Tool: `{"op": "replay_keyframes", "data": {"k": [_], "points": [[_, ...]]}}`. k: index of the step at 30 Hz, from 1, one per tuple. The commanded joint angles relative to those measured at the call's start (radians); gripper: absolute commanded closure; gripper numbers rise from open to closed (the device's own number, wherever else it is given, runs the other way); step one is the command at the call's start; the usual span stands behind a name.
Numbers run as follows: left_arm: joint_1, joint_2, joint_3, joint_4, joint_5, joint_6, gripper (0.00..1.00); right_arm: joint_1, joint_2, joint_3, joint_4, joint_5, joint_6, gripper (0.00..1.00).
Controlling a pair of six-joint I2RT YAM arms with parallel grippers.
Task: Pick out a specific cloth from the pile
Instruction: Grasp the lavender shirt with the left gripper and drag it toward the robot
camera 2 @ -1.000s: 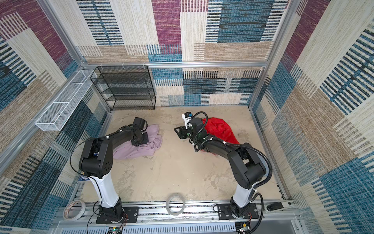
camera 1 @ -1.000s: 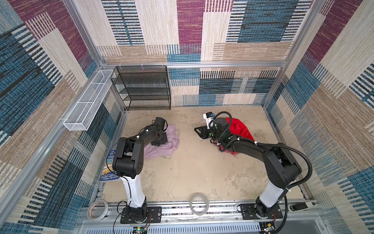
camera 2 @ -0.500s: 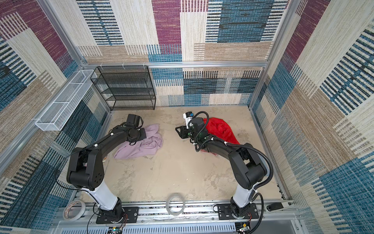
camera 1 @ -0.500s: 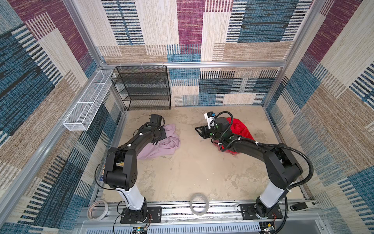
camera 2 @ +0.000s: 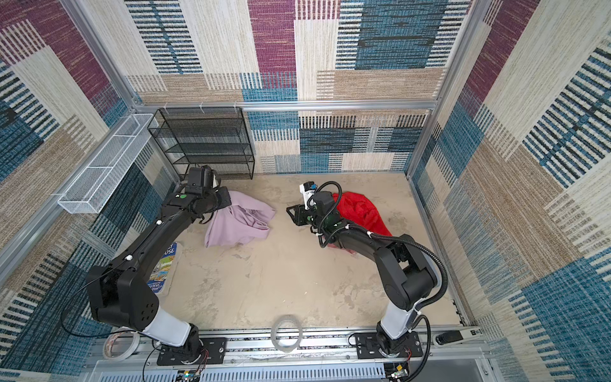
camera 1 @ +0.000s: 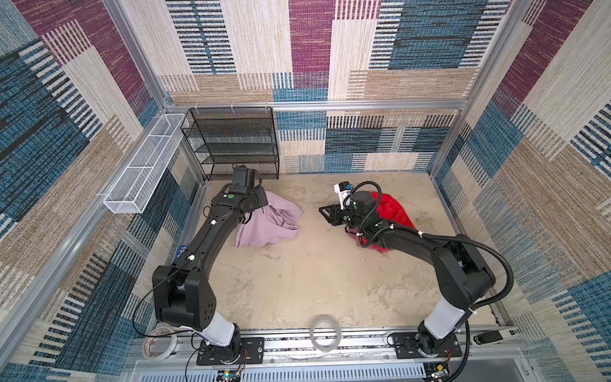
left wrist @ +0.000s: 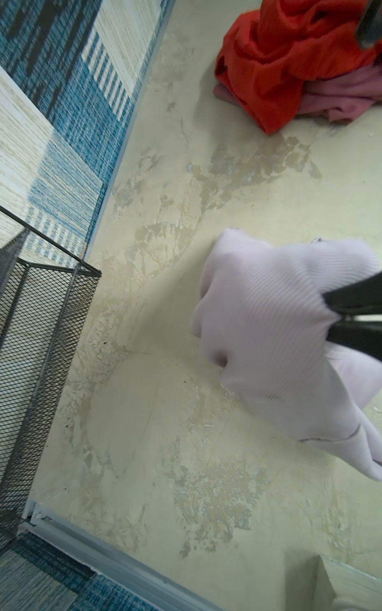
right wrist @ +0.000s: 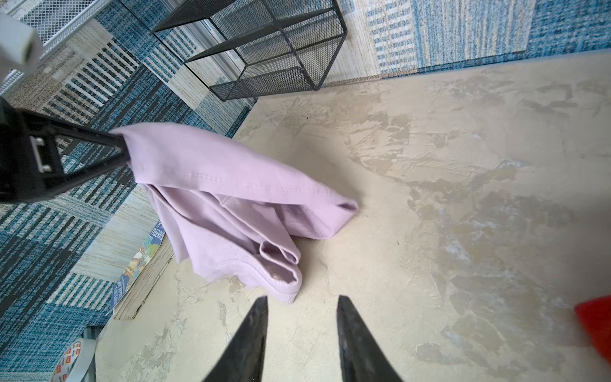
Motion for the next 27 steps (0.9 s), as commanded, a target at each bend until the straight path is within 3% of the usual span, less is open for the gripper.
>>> {"op": "replay_keyframes", "data": {"k": [1, 10, 18, 27], "points": [[0.004, -0.022, 0.054, -0.047, -0.029, 0.038, 1.00, 0.000, -0.009, 0.007, 0.023, -0.015, 0.016, 0.62], [0.018, -0.126, 0.072, -0.091, -0.114, 0.065, 1.00, 0.000, -0.011, 0.002, 0.028, -0.018, 0.021, 0.62], [0.018, -0.105, -0.047, -0.038, -0.052, 0.037, 1.00, 0.000, 0.008, 0.005, 0.035, -0.036, 0.033, 0.62], [0.015, 0.004, -0.174, 0.138, 0.055, -0.028, 1.00, 0.000, 0.011, 0.002, 0.027, -0.031, 0.036, 0.62]]}}
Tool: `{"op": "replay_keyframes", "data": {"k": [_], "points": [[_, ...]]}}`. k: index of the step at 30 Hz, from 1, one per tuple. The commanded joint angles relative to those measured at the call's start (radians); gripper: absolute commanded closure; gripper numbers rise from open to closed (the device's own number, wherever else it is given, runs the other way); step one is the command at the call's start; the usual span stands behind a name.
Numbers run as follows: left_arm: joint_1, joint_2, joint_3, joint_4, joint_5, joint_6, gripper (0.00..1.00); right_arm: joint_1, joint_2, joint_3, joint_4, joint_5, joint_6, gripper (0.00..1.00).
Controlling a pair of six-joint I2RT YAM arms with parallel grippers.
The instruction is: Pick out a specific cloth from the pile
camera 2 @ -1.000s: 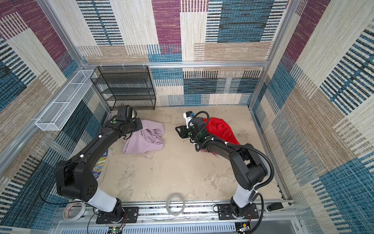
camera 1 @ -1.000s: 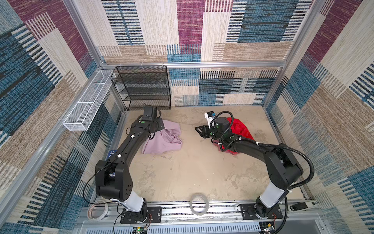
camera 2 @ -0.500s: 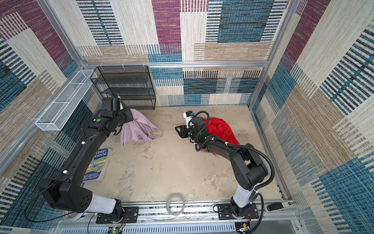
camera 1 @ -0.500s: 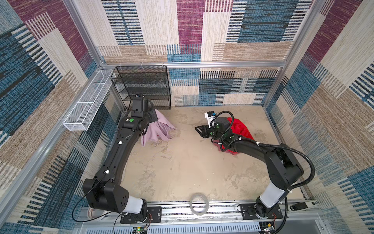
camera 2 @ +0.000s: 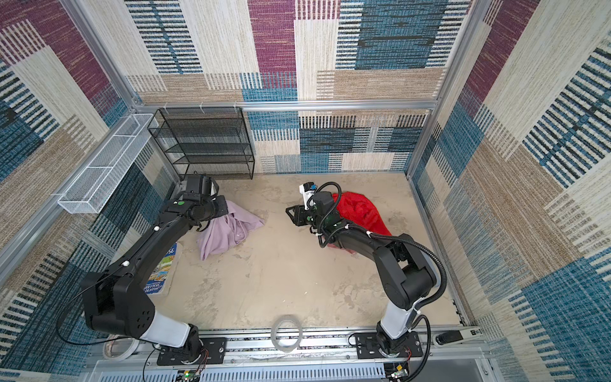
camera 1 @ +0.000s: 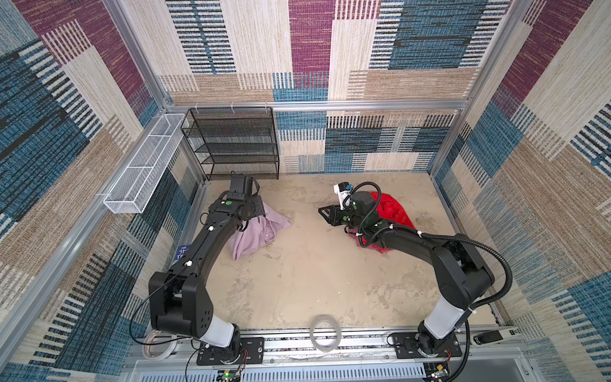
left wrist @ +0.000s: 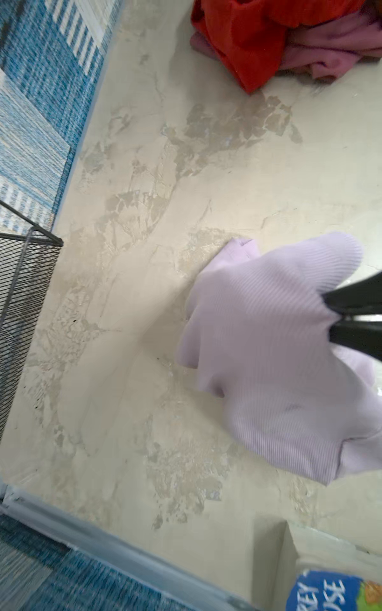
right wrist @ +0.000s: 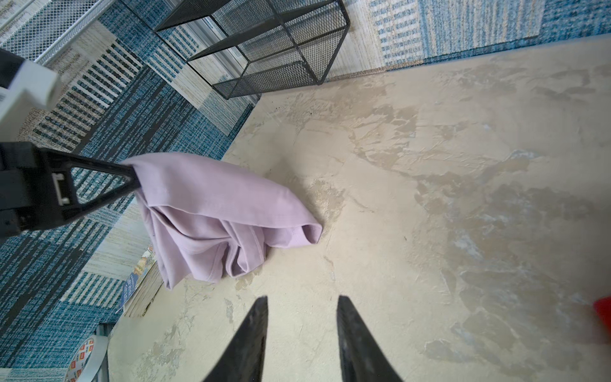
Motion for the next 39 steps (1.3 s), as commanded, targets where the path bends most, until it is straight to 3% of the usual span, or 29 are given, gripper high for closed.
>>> {"op": "replay_keyframes", "data": {"k": [1, 6, 14, 15, 19, 21, 26, 31, 39], "points": [[-0.002, 0.042, -0.024, 0.120, 0.068, -0.041, 1.00, 0.000, 0.004, 0.002, 0.024, -0.013, 0.012, 0.62], [-0.002, 0.090, -0.098, 0.213, 0.097, -0.079, 1.00, 0.000, 0.005, -0.001, 0.019, -0.008, 0.012, 0.62], [0.002, 0.157, -0.141, 0.200, 0.071, -0.082, 1.00, 0.000, 0.009, -0.002, 0.017, -0.005, 0.008, 0.62], [0.002, 0.160, -0.140, 0.193, 0.071, -0.082, 0.98, 0.000, 0.010, -0.002, 0.018, -0.006, 0.008, 0.62], [0.002, 0.113, -0.136, 0.147, 0.075, -0.088, 0.61, 0.000, 0.007, -0.003, 0.016, -0.007, 0.008, 0.62], [0.002, 0.053, -0.151, 0.113, 0.068, -0.089, 0.54, 0.000, 0.003, -0.003, 0.015, -0.008, 0.005, 0.62], [0.018, -0.133, -0.228, 0.004, 0.017, -0.096, 0.47, 0.000, 0.005, 0.003, 0.019, -0.020, 0.003, 0.62], [0.082, -0.251, -0.336, -0.072, 0.032, -0.120, 0.45, 0.000, 0.028, 0.012, 0.036, -0.050, 0.016, 0.62], [0.285, -0.346, -0.557, 0.006, 0.186, -0.193, 0.41, 0.000, 0.045, 0.017, 0.046, -0.080, 0.029, 0.62]]}}
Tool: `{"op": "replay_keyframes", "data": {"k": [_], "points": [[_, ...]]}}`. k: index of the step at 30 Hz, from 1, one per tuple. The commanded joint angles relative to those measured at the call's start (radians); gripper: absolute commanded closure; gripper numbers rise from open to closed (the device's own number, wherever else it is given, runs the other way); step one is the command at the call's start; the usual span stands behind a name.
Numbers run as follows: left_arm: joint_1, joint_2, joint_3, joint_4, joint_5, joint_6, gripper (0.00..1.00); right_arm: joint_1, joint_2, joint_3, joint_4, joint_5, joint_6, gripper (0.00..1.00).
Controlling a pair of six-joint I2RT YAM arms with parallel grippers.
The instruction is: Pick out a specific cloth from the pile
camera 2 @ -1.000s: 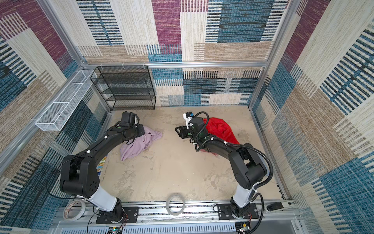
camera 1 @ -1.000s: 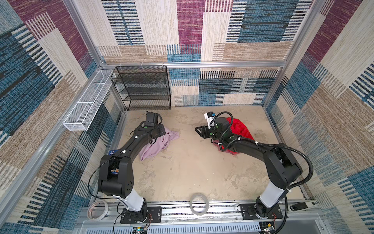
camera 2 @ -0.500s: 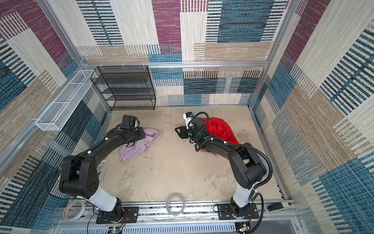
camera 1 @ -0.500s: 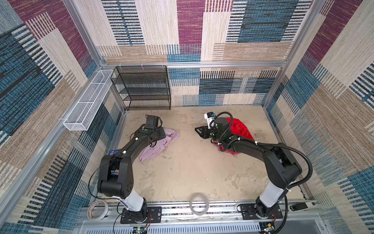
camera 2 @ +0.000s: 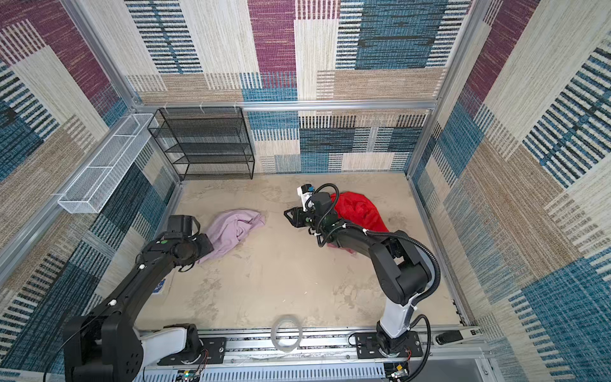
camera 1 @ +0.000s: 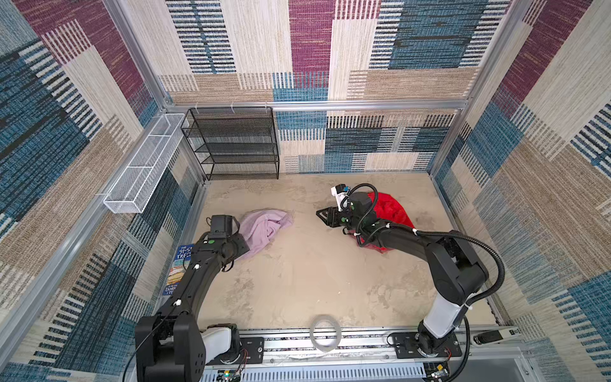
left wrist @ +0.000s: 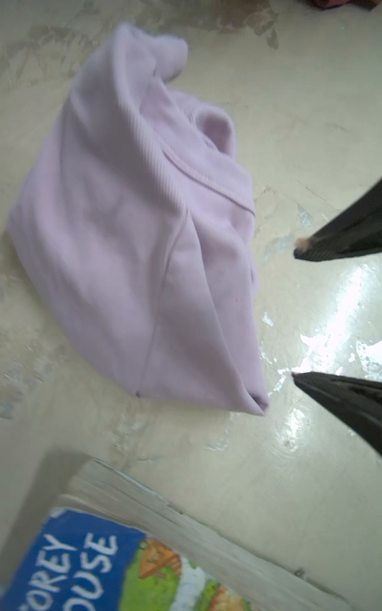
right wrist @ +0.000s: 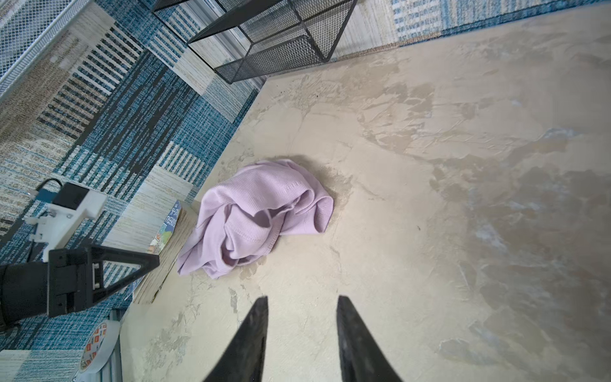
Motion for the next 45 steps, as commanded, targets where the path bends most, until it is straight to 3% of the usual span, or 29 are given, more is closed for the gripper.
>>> {"op": "replay_keyframes", "data": {"k": [1, 5, 12, 20, 25, 27, 29, 30, 35, 40, 45], "points": [[0.078, -0.005, -0.051, 0.050, 0.114, -0.054, 0.41, 0.000, 0.001, 0.006, 0.040, -0.024, 0.018, 0.62], [0.161, 0.027, -0.096, 0.138, 0.212, -0.087, 0.41, 0.000, -0.002, 0.003, 0.042, -0.023, 0.020, 0.62], [0.216, 0.065, -0.134, 0.239, 0.223, -0.141, 0.39, 0.000, -0.002, 0.014, 0.033, -0.022, 0.019, 0.62], [0.260, 0.140, -0.141, 0.329, 0.247, -0.166, 0.48, 0.000, 0.003, 0.027, 0.021, -0.017, 0.010, 0.62], [0.263, 0.198, -0.109, 0.354, 0.267, -0.153, 0.66, 0.000, 0.006, 0.040, 0.006, -0.008, 0.001, 0.62], [0.263, 0.208, -0.104, 0.367, 0.273, -0.154, 0.79, 0.000, 0.008, 0.045, 0.001, -0.001, 0.000, 0.62], [0.263, 0.203, -0.100, 0.371, 0.283, -0.155, 0.98, 0.000, 0.010, 0.048, -0.004, 0.002, -0.002, 0.62], [0.263, 0.194, -0.099, 0.365, 0.284, -0.155, 1.00, 0.000, 0.011, 0.050, -0.006, 0.002, -0.001, 0.62], [0.252, 0.050, -0.082, 0.276, 0.257, -0.130, 1.00, 0.000, 0.017, 0.061, -0.013, 0.006, -0.003, 0.62], [0.182, -0.055, -0.001, 0.141, 0.193, -0.075, 1.00, 0.000, 0.029, 0.071, -0.017, 0.000, 0.000, 0.62], [0.055, -0.016, 0.121, 0.089, 0.146, -0.030, 1.00, 0.000, 0.022, 0.057, -0.006, -0.006, 0.014, 0.63]]}}
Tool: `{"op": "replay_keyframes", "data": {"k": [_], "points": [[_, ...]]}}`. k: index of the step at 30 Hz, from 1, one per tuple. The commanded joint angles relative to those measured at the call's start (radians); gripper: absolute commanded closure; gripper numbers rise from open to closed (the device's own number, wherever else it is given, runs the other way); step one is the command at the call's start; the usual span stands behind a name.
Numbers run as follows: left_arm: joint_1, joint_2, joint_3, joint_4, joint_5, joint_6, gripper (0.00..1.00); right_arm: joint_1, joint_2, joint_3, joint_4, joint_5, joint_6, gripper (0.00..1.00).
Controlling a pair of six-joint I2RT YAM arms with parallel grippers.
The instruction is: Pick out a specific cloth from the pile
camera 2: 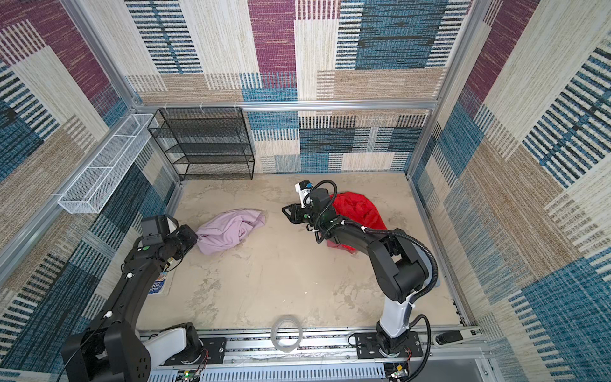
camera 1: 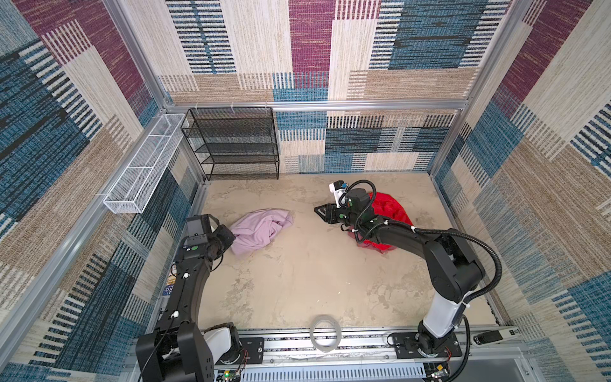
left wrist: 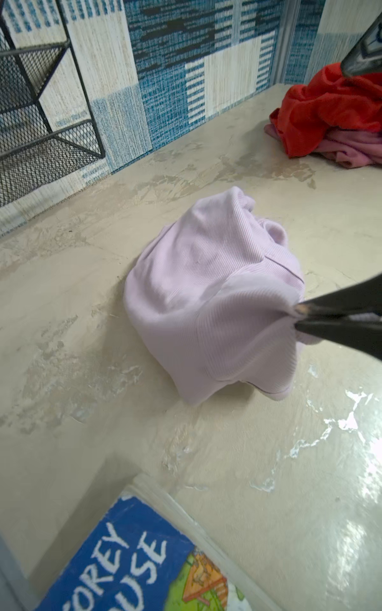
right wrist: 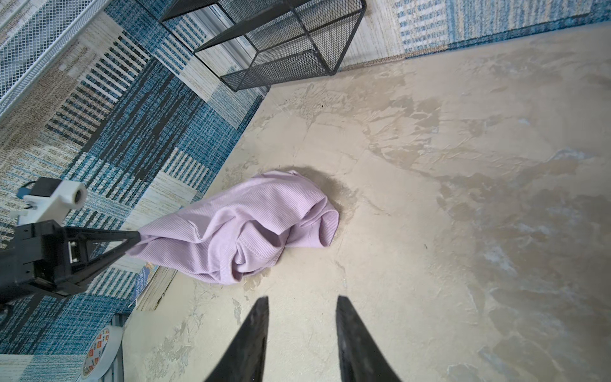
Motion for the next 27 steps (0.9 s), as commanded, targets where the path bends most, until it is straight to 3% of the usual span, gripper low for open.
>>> {"op": "replay_keyframes", "data": {"k": [1, 7, 13, 21, 27], "points": [[-0.083, 0.050, 0.083, -0.061, -0.059, 0.065, 1.00, 0.000, -0.010, -0.008, 0.020, -0.002, 0.016, 0.63], [-0.241, 0.269, 0.286, -0.052, -0.082, 0.103, 1.00, 0.000, -0.046, -0.038, 0.014, 0.021, 0.015, 0.63], [-0.341, 0.511, 0.477, -0.044, -0.060, 0.147, 1.00, 0.000, -0.077, -0.071, 0.017, 0.045, 0.013, 0.62], [-0.394, 0.739, 0.570, -0.015, -0.022, 0.156, 1.00, 0.000, -0.093, -0.088, 0.005, 0.075, -0.003, 0.63], [-0.391, 0.825, 0.572, -0.012, -0.067, 0.153, 1.00, 0.000, -0.094, -0.089, 0.004, 0.075, -0.003, 0.62]]}}
